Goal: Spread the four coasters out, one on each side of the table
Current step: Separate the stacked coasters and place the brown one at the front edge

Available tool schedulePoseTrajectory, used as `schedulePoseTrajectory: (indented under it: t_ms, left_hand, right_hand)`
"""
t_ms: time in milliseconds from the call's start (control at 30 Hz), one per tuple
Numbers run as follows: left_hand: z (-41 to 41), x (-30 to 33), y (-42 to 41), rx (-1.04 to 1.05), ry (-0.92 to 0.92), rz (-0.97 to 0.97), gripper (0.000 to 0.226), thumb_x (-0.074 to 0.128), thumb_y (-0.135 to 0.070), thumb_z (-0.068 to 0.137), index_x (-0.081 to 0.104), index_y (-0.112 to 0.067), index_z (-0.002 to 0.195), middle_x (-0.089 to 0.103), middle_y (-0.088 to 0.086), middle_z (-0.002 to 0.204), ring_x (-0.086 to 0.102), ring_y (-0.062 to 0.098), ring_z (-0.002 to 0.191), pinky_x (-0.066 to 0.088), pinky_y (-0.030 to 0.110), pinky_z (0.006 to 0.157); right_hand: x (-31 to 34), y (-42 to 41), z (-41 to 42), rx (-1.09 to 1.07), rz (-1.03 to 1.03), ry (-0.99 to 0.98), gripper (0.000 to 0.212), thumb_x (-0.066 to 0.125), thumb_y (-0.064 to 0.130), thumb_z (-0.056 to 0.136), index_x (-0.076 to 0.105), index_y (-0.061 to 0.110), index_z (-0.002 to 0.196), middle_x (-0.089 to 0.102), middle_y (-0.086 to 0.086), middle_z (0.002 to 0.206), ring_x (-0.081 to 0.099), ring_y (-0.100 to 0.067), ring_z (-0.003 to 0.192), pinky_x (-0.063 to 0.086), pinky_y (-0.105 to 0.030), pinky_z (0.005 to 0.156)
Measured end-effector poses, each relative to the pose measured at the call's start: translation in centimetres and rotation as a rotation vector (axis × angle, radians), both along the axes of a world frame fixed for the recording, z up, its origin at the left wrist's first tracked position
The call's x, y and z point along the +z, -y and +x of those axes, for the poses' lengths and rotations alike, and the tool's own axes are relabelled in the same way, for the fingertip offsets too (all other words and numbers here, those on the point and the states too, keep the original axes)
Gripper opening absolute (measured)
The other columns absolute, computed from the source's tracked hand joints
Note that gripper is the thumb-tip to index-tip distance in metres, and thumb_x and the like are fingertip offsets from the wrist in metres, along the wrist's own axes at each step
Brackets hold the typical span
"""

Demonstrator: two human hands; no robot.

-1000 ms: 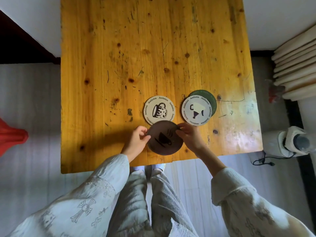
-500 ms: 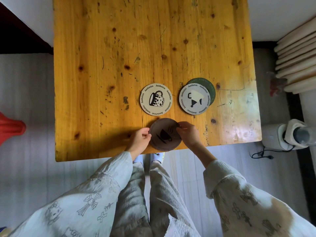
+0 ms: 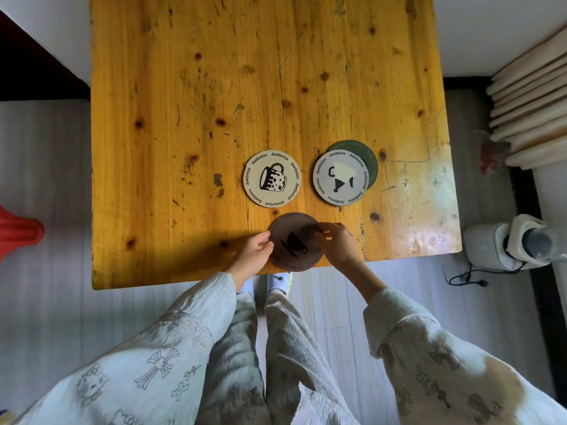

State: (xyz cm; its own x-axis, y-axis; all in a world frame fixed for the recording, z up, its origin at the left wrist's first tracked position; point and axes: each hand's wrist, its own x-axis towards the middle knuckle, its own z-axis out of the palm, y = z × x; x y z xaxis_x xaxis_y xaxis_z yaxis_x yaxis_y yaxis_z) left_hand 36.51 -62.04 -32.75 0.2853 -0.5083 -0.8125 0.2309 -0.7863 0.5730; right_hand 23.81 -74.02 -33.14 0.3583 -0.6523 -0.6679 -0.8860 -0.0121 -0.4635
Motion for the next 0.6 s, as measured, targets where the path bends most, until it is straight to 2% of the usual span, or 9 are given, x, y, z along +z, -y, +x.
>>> schedulePoseTrajectory:
  t_ms: [133, 267, 333, 400, 500, 600]
  left_hand:
    - [-0.3, -0.3, -0.3, 0.105, 0.012, 0.012, 0.043, 0.037, -0.009, 0.095, 0.034, -0.008, 0.137, 0.039, 0.011, 0.145, 0.040, 0.023, 0.131, 0.034, 0.040, 0.111]
    - [-0.4, -0.3, 0.3, -0.034, 0.132, -0.005, 0.047, 0.033, -0.005, 0.094, 0.030, -0.012, 0.140, 0.030, 0.010, 0.147, 0.034, 0.022, 0.134, 0.029, 0.031, 0.108]
    - [-0.3, -0.3, 1.0, -0.114, 0.142, -0.027, 0.051, 0.032, 0.000, 0.092, 0.025, -0.012, 0.142, 0.025, 0.009, 0.149, 0.028, 0.021, 0.137, 0.025, 0.031, 0.111]
    - [-0.3, -0.3, 1.6, -0.160, 0.142, -0.020, 0.054, 0.031, 0.002, 0.091, 0.023, -0.011, 0.143, 0.021, 0.008, 0.150, 0.025, 0.022, 0.138, 0.023, 0.033, 0.114]
    - [-0.4, -0.4, 1.7, -0.145, 0.132, 0.024, 0.053, 0.030, 0.002, 0.091, 0.023, -0.009, 0.143, 0.020, 0.009, 0.148, 0.027, 0.024, 0.137, 0.024, 0.039, 0.115]
    - [-0.6, -0.5, 0.8, -0.071, 0.079, 0.070, 0.052, 0.030, 0.001, 0.092, 0.025, -0.011, 0.142, 0.024, 0.012, 0.147, 0.034, 0.026, 0.133, 0.028, 0.041, 0.114]
  right_hand:
    - [-0.2, 0.0, -0.1, -0.013, -0.009, -0.002, 0.038, 0.049, 0.017, 0.090, 0.054, 0.009, 0.127, 0.050, -0.017, 0.129, 0.054, -0.034, 0.113, 0.046, -0.041, 0.097]
    - [-0.6, -0.2, -0.3, -0.177, -0.031, -0.091, 0.036, 0.043, 0.011, 0.088, 0.057, 0.005, 0.121, 0.055, -0.022, 0.124, 0.054, -0.039, 0.110, 0.046, -0.039, 0.091]
    - [-0.7, -0.3, -0.4, -0.237, 0.052, -0.110, 0.035, 0.042, 0.006, 0.085, 0.059, 0.005, 0.115, 0.061, -0.023, 0.117, 0.055, -0.040, 0.106, 0.047, -0.039, 0.086]
    - [-0.7, -0.3, -0.4, -0.317, 0.154, -0.062, 0.036, 0.044, 0.007, 0.085, 0.057, 0.004, 0.119, 0.063, -0.021, 0.112, 0.059, -0.036, 0.101, 0.051, -0.041, 0.085]
    - [-0.5, 0.1, -0.2, -0.341, 0.169, -0.001, 0.039, 0.042, 0.007, 0.086, 0.056, 0.005, 0.122, 0.064, -0.018, 0.112, 0.056, -0.028, 0.092, 0.050, -0.037, 0.078]
    - [0.1, 0.8, 0.3, -0.321, 0.131, 0.048, 0.038, 0.040, 0.007, 0.089, 0.054, 0.008, 0.124, 0.060, -0.016, 0.126, 0.056, -0.032, 0.109, 0.051, -0.041, 0.089]
